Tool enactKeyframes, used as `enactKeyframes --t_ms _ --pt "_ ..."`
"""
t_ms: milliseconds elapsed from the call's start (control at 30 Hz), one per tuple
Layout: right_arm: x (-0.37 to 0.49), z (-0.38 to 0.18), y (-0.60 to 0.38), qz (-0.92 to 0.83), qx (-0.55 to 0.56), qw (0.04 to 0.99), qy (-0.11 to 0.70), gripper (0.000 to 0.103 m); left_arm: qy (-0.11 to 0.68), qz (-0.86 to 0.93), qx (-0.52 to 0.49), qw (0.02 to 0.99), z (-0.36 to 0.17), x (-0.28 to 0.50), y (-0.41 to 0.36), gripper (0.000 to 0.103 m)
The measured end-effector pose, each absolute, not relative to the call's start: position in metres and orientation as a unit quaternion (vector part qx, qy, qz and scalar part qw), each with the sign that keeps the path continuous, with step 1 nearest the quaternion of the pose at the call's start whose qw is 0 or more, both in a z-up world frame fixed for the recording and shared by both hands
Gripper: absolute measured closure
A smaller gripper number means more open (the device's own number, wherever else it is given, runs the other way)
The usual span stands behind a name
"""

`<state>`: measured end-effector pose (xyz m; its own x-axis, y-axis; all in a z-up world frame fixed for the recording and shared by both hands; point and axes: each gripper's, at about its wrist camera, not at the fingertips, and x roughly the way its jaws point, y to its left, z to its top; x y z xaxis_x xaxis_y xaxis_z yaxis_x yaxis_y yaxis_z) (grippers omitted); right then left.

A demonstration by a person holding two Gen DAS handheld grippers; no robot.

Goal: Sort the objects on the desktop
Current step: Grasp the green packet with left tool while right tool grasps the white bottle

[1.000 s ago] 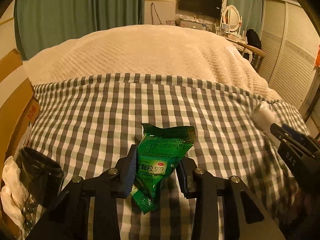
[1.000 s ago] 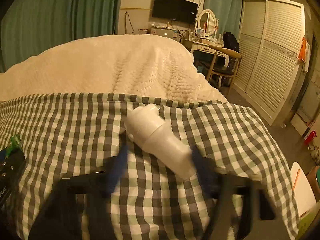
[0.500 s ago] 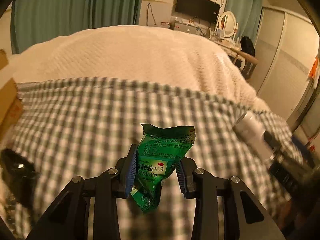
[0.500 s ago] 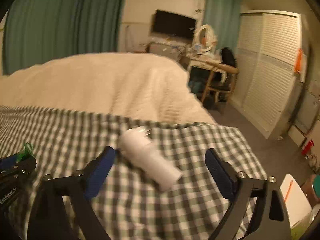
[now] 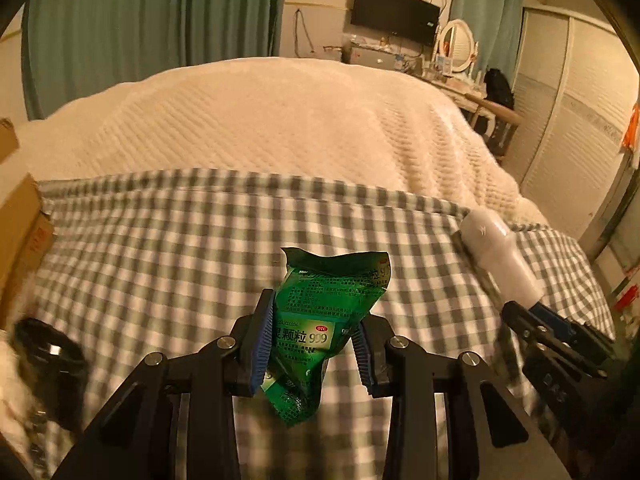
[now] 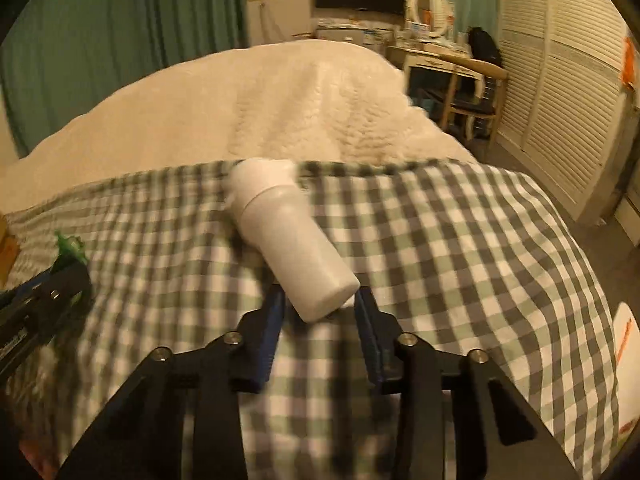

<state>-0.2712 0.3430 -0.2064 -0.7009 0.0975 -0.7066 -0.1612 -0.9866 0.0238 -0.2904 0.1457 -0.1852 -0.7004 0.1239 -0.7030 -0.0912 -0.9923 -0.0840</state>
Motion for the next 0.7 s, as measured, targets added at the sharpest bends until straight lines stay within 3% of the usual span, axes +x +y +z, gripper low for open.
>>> enactKeyframes --t_ms 200,267,300,333,367,400,467,533,700 --pt "-0.269 -0.193 0.293 0.897 -0.442 -0.012 0.015 0.073 0.005 0.929 -0.368 0.031 -0.176 -0.279 0.123 0.067" --pt "-0.267 -0.187 0.280 0.904 -0.428 -0.005 0.008 0.058 0.003 0.929 -0.370 0.023 -0.181 -0.280 0.118 0.067" --pt "-0.268 -0.187 0.279 0.905 -0.424 -0.003 0.013 0.034 0.001 0.926 -0.378 0.020 -0.187 -0.282 0.117 0.067" --pt "-0.267 -0.187 0.276 0.908 -0.418 0.000 0.023 0.027 -0.006 0.920 -0.390 0.021 -0.193 -0.284 0.116 0.067" --pt "-0.265 -0.188 0.274 0.912 -0.409 0.007 0.032 0.027 -0.012 0.917 -0.398 0.027 -0.198 -0.285 0.116 0.067" --pt "-0.267 -0.190 0.274 0.913 -0.405 0.011 0.044 0.027 -0.009 0.916 -0.401 0.031 -0.203 -0.286 0.117 0.067" --pt "-0.273 -0.199 0.279 0.913 -0.400 0.010 0.073 0.040 0.002 0.917 -0.398 0.031 -0.209 -0.286 0.118 0.066" --pt "-0.277 -0.203 0.288 0.910 -0.409 0.019 0.072 0.069 -0.001 0.918 -0.396 0.034 -0.212 -0.285 0.116 0.067" --pt "-0.272 -0.205 0.294 0.911 -0.396 0.026 0.111 0.071 -0.013 0.912 -0.408 0.042 -0.203 -0.272 0.103 0.068"
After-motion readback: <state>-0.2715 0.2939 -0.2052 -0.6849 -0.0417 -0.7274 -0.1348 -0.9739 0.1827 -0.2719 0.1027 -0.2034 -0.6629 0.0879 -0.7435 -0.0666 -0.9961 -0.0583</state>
